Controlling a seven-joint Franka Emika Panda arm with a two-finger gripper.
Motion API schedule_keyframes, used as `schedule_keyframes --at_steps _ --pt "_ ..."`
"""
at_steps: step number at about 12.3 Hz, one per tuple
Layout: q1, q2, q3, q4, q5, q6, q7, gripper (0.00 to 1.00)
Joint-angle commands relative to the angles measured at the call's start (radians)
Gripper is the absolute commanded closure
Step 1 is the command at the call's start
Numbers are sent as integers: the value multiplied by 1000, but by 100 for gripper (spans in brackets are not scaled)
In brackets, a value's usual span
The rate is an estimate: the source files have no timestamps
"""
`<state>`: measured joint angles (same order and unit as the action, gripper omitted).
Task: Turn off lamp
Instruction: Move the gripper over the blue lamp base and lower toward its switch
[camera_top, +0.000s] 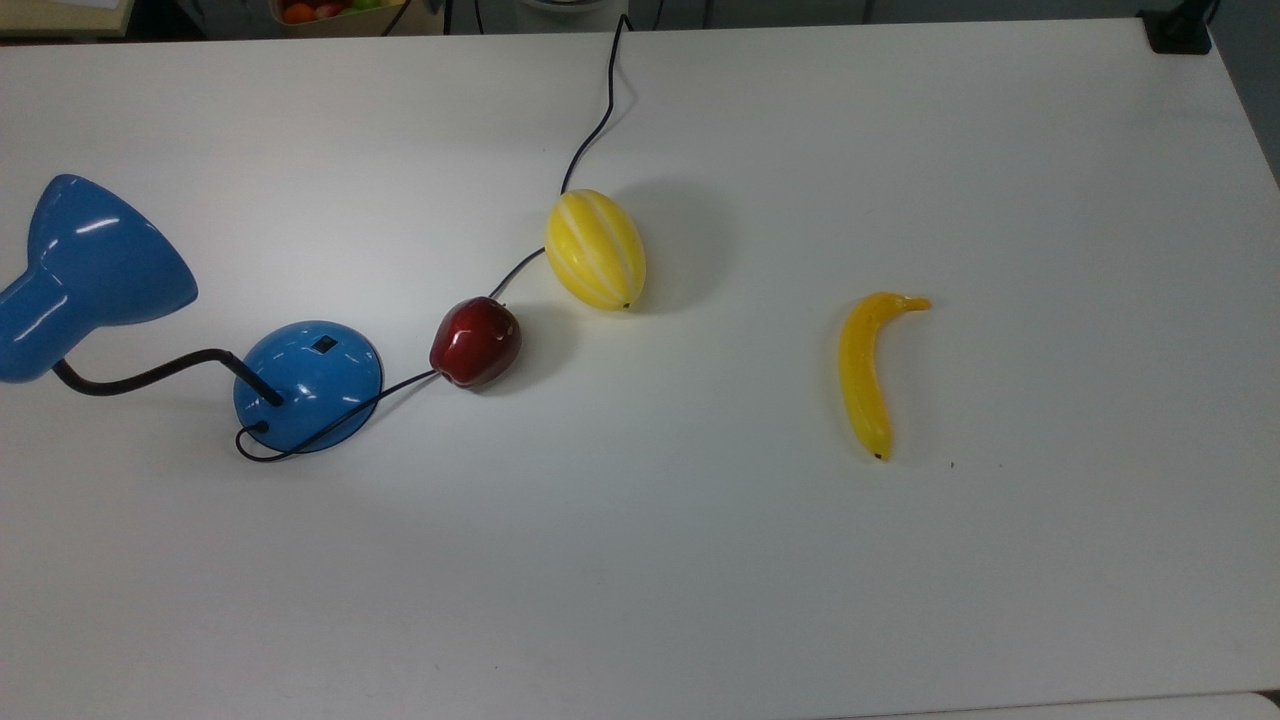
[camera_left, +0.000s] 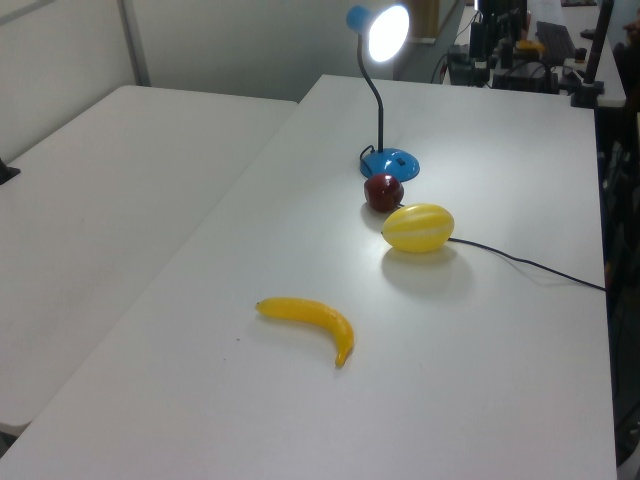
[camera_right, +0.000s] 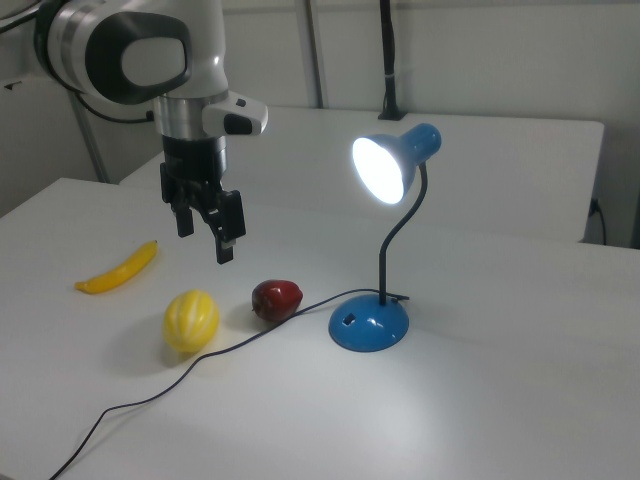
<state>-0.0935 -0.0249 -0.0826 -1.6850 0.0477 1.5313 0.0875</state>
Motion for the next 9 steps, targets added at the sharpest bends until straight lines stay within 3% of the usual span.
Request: schedule_keyframes --at_steps 1,4,5,6,8,9 --pt "-25 40 -2 21 -15 61 -15 0" --pt "-25 138 -2 77 -41 92 -3 0" --pt "-32 148 -2 82 -42 96 -5 5" --pt "-46 148 -2 82 -37 127 -9 27" --pt "-57 152 -2 79 -32 157 -14 60" --pt "-67 163 -2 77 -29 179 -14 72"
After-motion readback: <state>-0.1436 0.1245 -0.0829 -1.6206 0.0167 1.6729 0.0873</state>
